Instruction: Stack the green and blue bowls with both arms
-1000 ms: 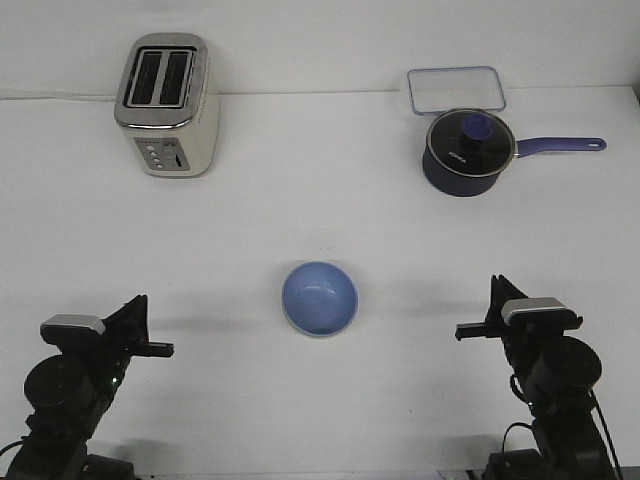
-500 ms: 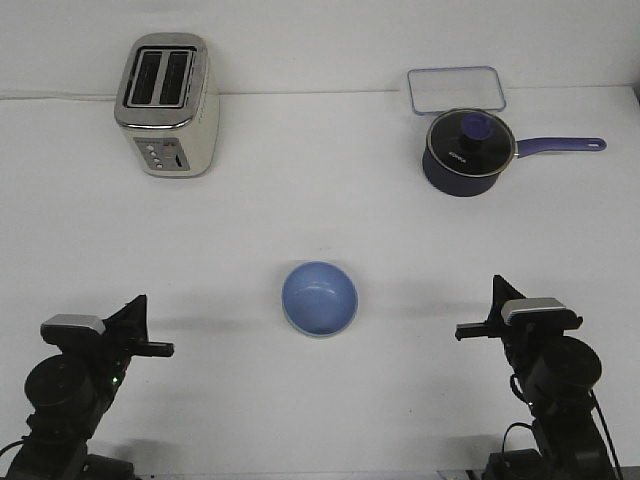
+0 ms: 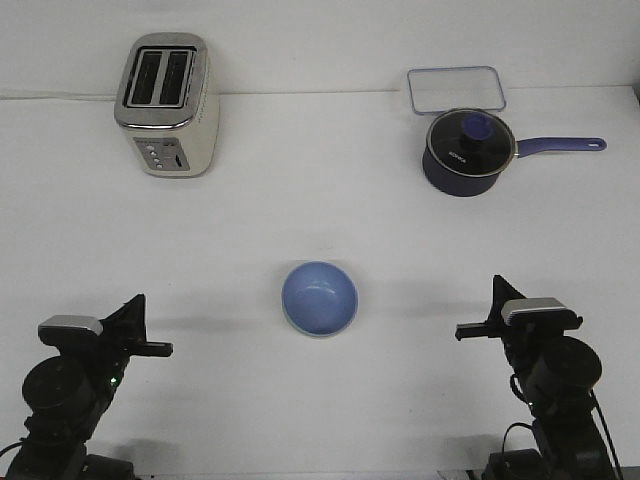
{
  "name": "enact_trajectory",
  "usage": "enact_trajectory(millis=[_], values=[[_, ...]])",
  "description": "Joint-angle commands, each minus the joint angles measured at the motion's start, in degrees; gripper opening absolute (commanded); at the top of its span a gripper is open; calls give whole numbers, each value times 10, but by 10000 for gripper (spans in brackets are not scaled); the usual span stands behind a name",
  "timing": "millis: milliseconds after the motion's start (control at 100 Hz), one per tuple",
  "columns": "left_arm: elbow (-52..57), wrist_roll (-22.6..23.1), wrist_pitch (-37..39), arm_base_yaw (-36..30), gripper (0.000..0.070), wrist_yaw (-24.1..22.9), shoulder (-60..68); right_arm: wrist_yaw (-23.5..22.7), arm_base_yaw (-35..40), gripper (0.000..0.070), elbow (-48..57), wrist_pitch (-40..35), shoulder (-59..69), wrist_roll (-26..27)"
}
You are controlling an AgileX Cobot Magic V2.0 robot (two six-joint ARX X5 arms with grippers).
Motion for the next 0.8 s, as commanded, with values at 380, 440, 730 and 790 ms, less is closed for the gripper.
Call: enact_trajectory(millis=[380, 440, 730, 790], values=[[-175, 65, 167, 46, 12, 2, -156, 2, -1, 0, 5, 5, 0, 5], [-199, 72, 166, 53, 12, 3, -182, 2, -1, 0, 5, 5, 0, 5], [-273, 76, 184, 63, 12, 4, -230, 2, -1, 0, 5, 8, 0, 5], [-284, 76, 202, 63, 12, 4, -230, 2, -1, 0, 5, 8, 0, 5]])
